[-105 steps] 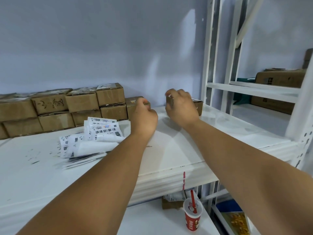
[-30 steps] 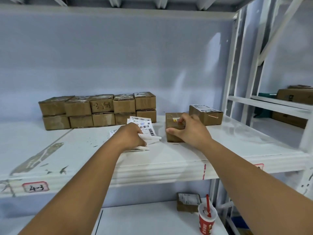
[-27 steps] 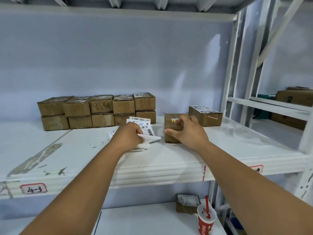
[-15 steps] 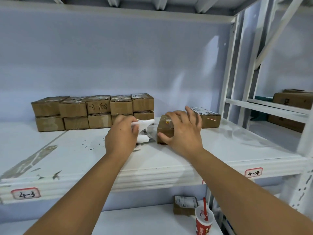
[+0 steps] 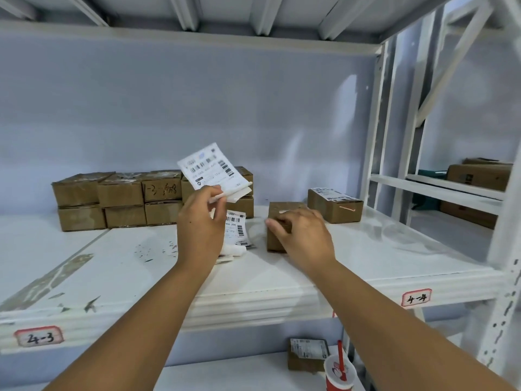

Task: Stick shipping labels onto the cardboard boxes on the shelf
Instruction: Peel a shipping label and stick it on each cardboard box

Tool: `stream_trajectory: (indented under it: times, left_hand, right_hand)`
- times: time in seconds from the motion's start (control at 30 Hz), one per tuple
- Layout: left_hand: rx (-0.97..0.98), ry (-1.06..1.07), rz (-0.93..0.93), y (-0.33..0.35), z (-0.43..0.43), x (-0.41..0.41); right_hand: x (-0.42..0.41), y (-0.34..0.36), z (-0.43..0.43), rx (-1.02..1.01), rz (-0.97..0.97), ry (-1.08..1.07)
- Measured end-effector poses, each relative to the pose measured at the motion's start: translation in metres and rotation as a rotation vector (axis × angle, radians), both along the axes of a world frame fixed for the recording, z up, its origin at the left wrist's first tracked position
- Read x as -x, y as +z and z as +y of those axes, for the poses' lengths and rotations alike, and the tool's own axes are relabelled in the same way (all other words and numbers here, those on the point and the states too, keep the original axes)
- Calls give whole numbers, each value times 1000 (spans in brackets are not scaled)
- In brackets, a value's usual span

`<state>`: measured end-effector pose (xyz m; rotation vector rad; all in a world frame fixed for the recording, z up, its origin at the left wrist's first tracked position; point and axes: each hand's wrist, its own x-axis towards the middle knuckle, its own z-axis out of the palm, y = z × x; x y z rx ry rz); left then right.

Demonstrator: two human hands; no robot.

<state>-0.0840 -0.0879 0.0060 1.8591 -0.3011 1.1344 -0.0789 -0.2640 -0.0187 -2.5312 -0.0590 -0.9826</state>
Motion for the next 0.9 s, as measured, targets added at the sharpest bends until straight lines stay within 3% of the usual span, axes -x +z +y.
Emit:
stream_trajectory:
  times: [0.13, 0.27, 0.37, 0.43, 0.53, 0.67, 0.8, 0.9]
  left_hand:
    - [-100, -117, 34, 11, -23, -7]
    - [-75, -246, 133, 20, -56, -16]
    - [-25, -314, 185, 29, -74, -27]
    - [6, -331, 222, 31, -83, -36]
    - [34, -305, 192, 24, -91, -47]
    - [26, -250, 159, 10, -89, -58]
    - [7, -169, 156, 7, -89, -59]
    - [-5, -251, 176, 8, -91, -54]
  right_hand:
    - [0, 3, -5, -193, -105, -55]
    - [-5, 16, -21, -550, -179, -16]
    - [-9, 38, -31, -927, -149, 195]
    - [-14, 53, -36, -1084, -30, 368]
    - [-21, 58, -35, -1095, 63, 503]
    - [-32, 37, -36, -1014, -4, 511]
    - [-32, 35, -37, -856, -13, 580]
    - [-37, 32, -35, -745, -31, 535]
